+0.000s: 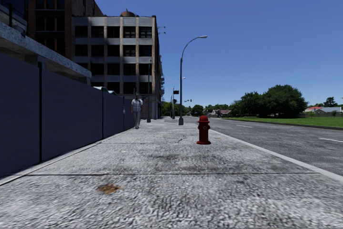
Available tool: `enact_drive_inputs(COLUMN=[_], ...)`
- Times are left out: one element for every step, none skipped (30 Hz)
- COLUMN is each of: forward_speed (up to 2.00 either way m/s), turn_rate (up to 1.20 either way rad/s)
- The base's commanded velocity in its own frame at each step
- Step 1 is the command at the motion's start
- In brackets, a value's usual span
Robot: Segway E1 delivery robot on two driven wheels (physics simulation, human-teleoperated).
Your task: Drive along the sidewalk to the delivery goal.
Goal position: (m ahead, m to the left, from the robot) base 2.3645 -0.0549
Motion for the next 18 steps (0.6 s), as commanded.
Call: enact_drive_inputs(forward_speed=[2.0, 2.0, 2.0, 2.0, 2.0, 2.0, 2.0, 2.0, 2.0, 1.94, 1.14, 0.83, 0.83, 0.77, 0.76, 0.74, 0.74, 0.68], turn_rate=[0.0, 0.0, 0.0, 0.0, 0.0, 0.0, 0.0, 0.0, 0.0, 0.0, 0.0, 0.0, 0.0, 0.0, 0.0, 0.0, 0.0, 0.0])
